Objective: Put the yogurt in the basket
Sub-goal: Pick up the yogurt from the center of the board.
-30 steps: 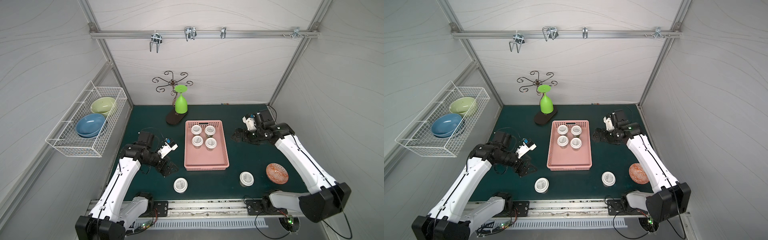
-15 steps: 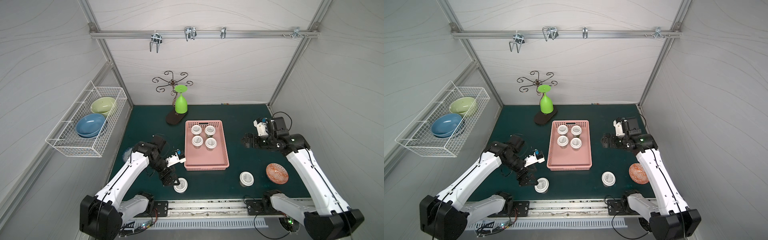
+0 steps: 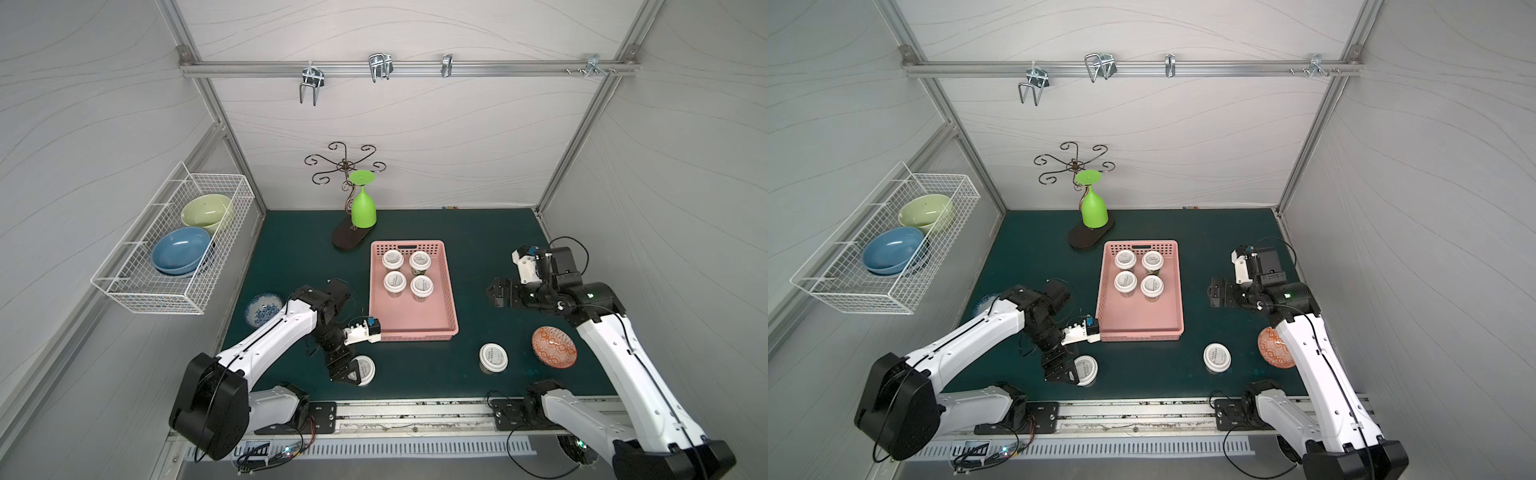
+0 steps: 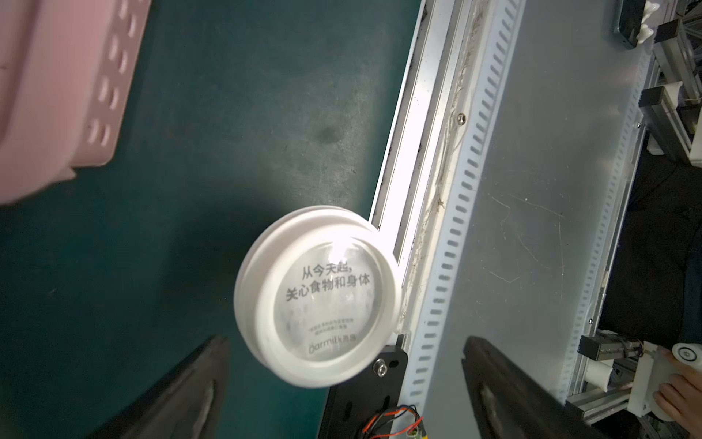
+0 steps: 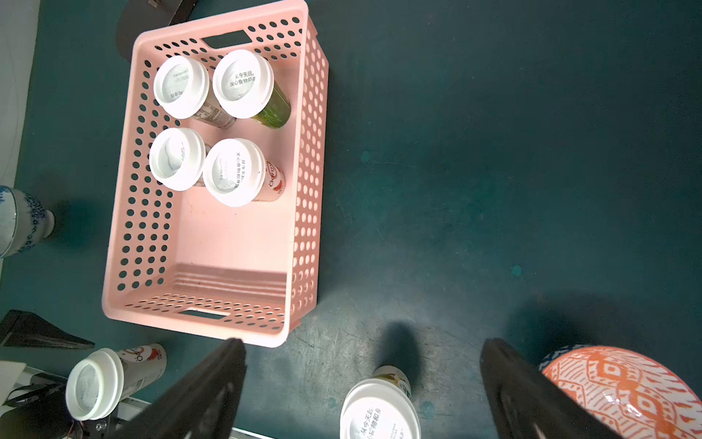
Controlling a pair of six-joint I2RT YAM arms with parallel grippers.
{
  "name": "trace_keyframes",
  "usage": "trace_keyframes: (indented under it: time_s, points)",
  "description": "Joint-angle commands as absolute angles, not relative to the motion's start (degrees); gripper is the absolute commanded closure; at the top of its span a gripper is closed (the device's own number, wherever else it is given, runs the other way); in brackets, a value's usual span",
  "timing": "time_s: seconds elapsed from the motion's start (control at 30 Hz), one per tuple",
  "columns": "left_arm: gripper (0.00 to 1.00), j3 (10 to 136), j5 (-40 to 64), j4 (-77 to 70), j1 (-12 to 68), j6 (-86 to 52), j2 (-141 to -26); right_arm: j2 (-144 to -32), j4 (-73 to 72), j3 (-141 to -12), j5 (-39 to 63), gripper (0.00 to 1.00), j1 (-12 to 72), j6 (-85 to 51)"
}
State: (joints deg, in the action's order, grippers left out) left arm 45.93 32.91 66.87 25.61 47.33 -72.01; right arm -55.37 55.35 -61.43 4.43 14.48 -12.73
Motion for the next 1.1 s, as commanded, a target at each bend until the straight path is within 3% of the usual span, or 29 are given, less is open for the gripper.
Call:
trace_keyframes:
  time_s: [0.0, 0.37, 0.87, 1.07]
  points:
    - [0.01, 45.4, 32.63, 63.46, 26.44, 45.95, -73.66, -54.67, 56.34, -61.26, 3.44, 0.01, 14.16, -11.9]
    - [0.03, 44.52, 31.12, 58.98, 31.21, 43.25, -76.91, -54.69, 56.39, -61.26, 2.97, 0.01, 14.21, -11.95]
    - [0.24, 44.71, 30.5, 59.76, 31.23, 43.6, -78.75, -54.89, 56.4, -61.17, 2.68, 0.01, 14.23, -11.6]
    - [0.28, 45.37, 31.12, 62.79, 31.26, 43.43, -77.17, -54.94, 56.6, -61.26, 2.93, 0.01, 14.23, -12.07]
